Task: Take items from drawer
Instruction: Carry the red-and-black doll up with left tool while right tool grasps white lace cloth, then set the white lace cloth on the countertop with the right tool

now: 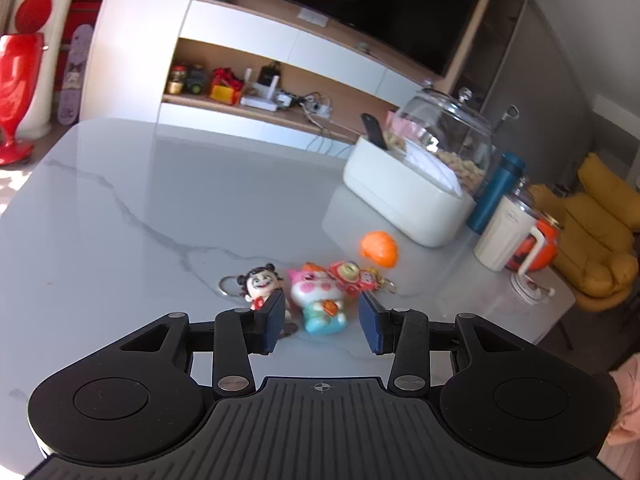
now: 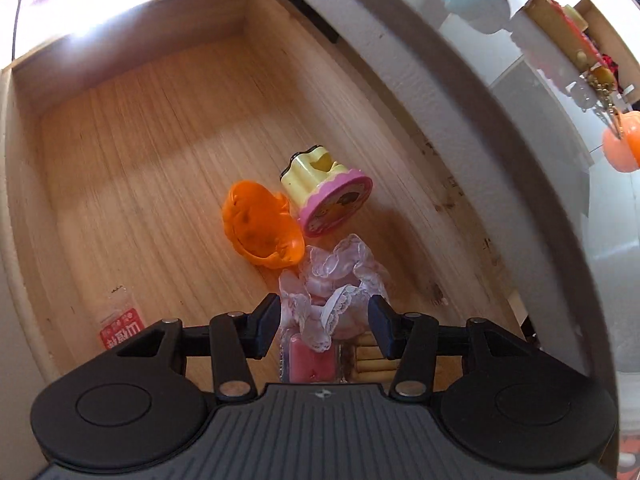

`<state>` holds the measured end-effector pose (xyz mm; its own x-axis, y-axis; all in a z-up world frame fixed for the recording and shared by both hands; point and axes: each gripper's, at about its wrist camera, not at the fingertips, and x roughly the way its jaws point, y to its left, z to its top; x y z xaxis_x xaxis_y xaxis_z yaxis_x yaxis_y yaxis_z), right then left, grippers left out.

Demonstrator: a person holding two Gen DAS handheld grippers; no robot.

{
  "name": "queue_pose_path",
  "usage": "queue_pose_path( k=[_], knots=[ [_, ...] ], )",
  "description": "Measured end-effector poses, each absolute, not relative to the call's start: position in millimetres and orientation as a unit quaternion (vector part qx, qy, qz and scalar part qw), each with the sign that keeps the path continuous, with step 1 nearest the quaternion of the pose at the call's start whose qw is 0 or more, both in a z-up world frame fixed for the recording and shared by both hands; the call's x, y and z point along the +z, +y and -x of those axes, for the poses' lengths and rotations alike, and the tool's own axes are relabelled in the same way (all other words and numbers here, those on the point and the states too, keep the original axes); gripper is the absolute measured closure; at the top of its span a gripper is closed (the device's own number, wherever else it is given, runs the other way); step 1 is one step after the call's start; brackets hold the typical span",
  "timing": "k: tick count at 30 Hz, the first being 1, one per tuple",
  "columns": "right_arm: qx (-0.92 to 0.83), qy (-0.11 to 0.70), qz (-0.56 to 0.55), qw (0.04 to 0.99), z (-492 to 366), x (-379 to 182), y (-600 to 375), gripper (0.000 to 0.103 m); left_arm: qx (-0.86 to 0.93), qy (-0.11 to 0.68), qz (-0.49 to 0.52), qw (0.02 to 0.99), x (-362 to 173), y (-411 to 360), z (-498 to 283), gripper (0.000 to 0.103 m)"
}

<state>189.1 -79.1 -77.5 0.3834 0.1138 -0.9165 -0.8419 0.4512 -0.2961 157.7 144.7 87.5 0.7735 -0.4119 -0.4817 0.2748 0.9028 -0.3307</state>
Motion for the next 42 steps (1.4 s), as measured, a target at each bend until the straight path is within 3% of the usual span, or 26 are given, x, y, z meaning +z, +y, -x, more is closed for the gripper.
queue_pose_path(
  k=[5,6,7,10,13,19,25,29,31,33,38,42],
  knots=[
    [0.331,0.456,0.411,0.716,-198.1,-94.4,-73.5,0.056,-0.203,0.305,0.112,0.924,74.2,134.5,-154.1,0.059],
    [0.333,0.467,0.403,0.713,-200.4,-93.8,-73.3,0.063,-0.201,0.308,0.110,0.923,72.4,133.9,-154.7,0.059],
    [0.333,0.480,0.395,0.709,-202.5,-92.8,-73.6,0.076,-0.199,0.310,0.108,0.924,71.6,133.6,-154.8,0.059],
    [0.341,0.491,0.384,0.704,-198.2,-79.5,-78.3,0.087,-0.197,0.303,0.107,0.926,73.9,132.8,-153.2,0.059],
    [0.351,0.486,0.366,0.712,-182.2,-48.0,-88.7,0.089,-0.199,0.297,0.107,0.928,76.5,131.9,-149.8,0.059],
    [0.355,0.450,0.246,0.782,-160.4,60.7,-121.6,0.090,-0.222,0.300,0.111,0.921,78.0,126.0,-139.1,0.059],
    [0.292,0.408,0.060,0.863,-209.4,144.3,-160.4,0.090,-0.271,0.322,0.087,0.903,74.3,97.2,-126.2,0.059],
    [0.270,0.419,-0.019,0.867,-257.9,138.8,-177.3,0.081,-0.322,0.361,0.024,0.875,56.2,64.8,-119.0,0.059],
    [0.253,0.433,-0.057,0.863,-276.4,126.6,-181.2,0.069,-0.341,0.375,-0.014,0.862,45.0,52.6,-113.0,0.059],
    [0.242,0.453,-0.095,0.853,-291.7,112.4,-185.8,0.065,-0.348,0.389,-0.045,0.852,33.9,45.2,-108.5,0.059],
    [0.220,0.464,-0.134,0.847,-303.2,81.5,-189.4,0.064,-0.334,0.431,-0.084,0.834,9.4,38.7,-111.6,0.059],
    [0.255,0.428,-0.076,0.864,-279.5,95.5,-180.0,0.064,-0.334,0.433,-0.119,0.828,-1.7,34.2,-110.4,0.059]
  ],
)
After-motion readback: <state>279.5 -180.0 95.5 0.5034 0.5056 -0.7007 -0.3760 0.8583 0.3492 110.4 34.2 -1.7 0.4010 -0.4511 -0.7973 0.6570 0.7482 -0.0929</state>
